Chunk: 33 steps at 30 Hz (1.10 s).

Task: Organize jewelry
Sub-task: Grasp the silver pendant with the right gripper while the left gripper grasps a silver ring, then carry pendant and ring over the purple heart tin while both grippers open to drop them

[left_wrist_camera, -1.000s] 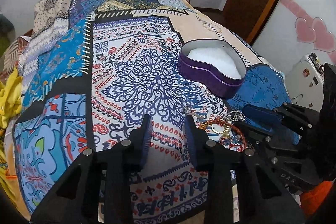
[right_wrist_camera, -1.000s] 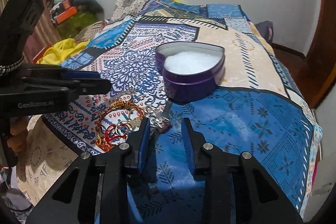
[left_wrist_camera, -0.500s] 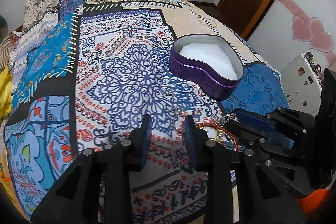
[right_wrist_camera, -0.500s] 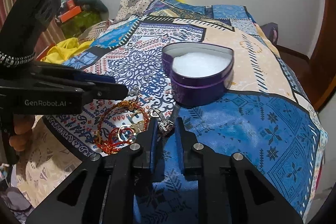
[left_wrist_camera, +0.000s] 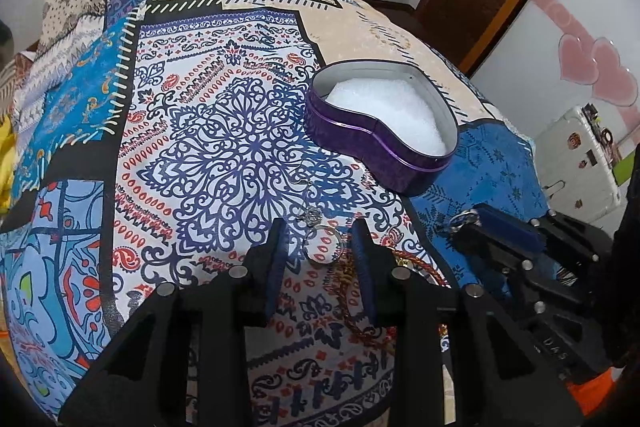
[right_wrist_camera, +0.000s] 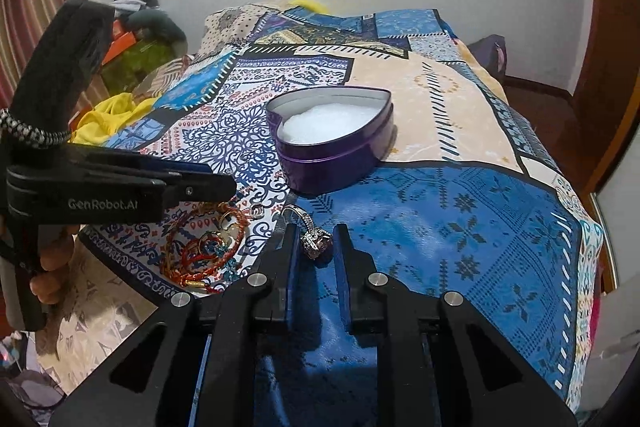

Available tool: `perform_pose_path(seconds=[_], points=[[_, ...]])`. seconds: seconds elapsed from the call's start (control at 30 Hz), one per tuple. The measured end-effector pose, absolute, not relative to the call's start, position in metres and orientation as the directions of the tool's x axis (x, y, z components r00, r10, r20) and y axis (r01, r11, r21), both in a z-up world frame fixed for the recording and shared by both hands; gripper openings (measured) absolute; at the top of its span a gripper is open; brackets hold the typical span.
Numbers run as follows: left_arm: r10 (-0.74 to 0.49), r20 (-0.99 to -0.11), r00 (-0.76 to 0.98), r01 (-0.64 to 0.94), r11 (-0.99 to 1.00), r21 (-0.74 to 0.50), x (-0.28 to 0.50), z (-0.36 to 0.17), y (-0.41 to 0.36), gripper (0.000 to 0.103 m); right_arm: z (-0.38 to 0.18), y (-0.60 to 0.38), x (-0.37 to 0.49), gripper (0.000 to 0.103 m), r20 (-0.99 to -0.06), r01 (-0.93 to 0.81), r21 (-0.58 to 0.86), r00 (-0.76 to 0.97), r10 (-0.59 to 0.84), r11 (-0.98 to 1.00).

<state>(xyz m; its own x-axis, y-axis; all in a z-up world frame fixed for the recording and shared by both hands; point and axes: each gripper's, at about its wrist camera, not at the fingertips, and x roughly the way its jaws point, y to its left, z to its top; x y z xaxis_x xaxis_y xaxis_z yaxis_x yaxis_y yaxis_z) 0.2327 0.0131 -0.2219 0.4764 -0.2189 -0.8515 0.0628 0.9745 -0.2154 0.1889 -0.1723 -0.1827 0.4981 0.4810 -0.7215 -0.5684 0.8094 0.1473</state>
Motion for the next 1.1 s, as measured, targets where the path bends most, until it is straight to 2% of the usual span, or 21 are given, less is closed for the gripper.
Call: perform_pose_path(seconds=[0.1,0.43,0.77,1.1], points=[[-0.208,-0.854,0.476,0.073,0.978,-0.197,0.231,-0.223,0.010,0.021,-0.181,-0.174,0.188,0.015,-0.716,-0.562,0.154,0.503,0.483,0.813],[-0.200,-0.840,0.504,0.081,0.980,-0.184,0.217,-0.212,0.011,0.021,-0.165,-0.180,0.185,0.015,-0.688,-0.550,0.150,0.539,0.486,0.822],[-0.188,-0.764,0.617,0.110,0.982,-0.152,0.201,-0.163,0.008,0.021,-0.139,-0.180,0.188,0.015,-0.637,-0.539,0.150,0.588,0.498,0.829],[-0.220,-0.690,0.690,0.134,0.975,-0.177,0.200,-0.128,0.002,0.021,-0.113,-0.180,0.196,0.015,-0.576,-0.526,0.143,0.645,0.502,0.839]])
